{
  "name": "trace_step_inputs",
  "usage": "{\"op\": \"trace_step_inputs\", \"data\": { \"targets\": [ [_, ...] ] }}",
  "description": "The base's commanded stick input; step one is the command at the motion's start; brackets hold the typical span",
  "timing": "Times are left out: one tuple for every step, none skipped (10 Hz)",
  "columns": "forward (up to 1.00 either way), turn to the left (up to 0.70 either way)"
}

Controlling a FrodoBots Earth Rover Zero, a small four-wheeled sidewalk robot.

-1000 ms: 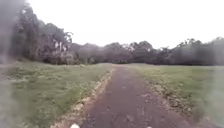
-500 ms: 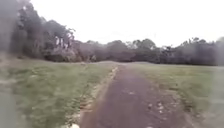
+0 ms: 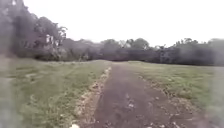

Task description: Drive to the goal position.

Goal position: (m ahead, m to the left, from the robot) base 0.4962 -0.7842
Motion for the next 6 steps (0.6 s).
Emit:
{"op": "trace_step_inputs", "data": {
  "targets": [
    [1.00,-0.06],
    [1.00,-0.40],
    [1.00,-0.40],
    [1.00,-0.38],
    [1.00,-0.03],
    [1.00,-0.02]
  ]
}}
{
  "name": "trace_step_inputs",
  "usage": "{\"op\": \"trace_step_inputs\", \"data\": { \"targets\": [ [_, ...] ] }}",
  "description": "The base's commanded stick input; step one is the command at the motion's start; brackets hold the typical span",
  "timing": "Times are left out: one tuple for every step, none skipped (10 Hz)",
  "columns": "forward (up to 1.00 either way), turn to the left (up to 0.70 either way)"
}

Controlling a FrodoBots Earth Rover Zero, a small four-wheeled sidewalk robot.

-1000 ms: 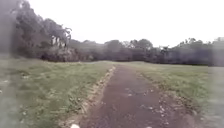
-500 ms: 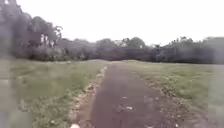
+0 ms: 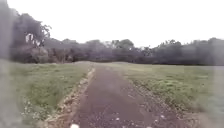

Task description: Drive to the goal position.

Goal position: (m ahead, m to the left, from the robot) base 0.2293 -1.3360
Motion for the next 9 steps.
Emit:
{"op": "trace_step_inputs", "data": {
  "targets": [
    [1.00,-0.02],
    [1.00,-0.02],
    [1.00,-0.02],
    [1.00,-0.03],
    [1.00,-0.03],
    [1.00,-0.03],
    [1.00,-0.03],
    [1.00,-0.03],
    [1.00,-0.03]
  ]
}}
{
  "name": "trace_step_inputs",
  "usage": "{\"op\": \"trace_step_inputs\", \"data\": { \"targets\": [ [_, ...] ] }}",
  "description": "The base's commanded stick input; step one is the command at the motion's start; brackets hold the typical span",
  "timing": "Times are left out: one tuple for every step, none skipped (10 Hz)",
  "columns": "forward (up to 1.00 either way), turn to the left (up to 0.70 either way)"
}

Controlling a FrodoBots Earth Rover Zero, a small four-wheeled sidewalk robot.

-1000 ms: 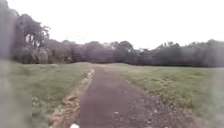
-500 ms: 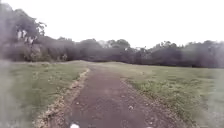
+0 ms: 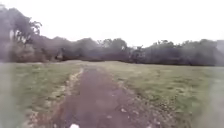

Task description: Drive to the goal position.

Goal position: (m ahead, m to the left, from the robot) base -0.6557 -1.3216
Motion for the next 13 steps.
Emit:
{"op": "trace_step_inputs", "data": {
  "targets": [
    [1.00,-0.03],
    [1.00,0.16],
    [1.00,0.34],
    [1.00,0.40],
    [1.00,0.40],
    [1.00,0.40],
    [1.00,0.40],
    [1.00,0.36],
    [1.00,0.13],
    [1.00,0.03],
    [1.00,0.00],
    [1.00,0.00],
    [1.00,0.00]
  ]
}}
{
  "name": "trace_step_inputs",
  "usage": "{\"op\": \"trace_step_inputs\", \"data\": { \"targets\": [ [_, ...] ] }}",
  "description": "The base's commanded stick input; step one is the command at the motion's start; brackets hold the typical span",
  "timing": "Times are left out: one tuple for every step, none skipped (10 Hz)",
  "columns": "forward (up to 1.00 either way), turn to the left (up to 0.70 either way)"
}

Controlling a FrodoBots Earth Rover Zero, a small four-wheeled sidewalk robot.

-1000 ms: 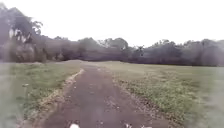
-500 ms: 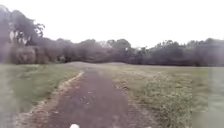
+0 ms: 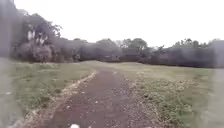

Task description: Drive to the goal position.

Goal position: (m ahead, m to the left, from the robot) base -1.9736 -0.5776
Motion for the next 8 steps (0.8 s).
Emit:
{"op": "trace_step_inputs", "data": {
  "targets": [
    [1.00,0.00],
    [1.00,0.00],
    [1.00,0.00],
    [1.00,-0.02],
    [1.00,-0.21],
    [1.00,-0.40],
    [1.00,-0.40],
    [1.00,-0.40]
  ]
}}
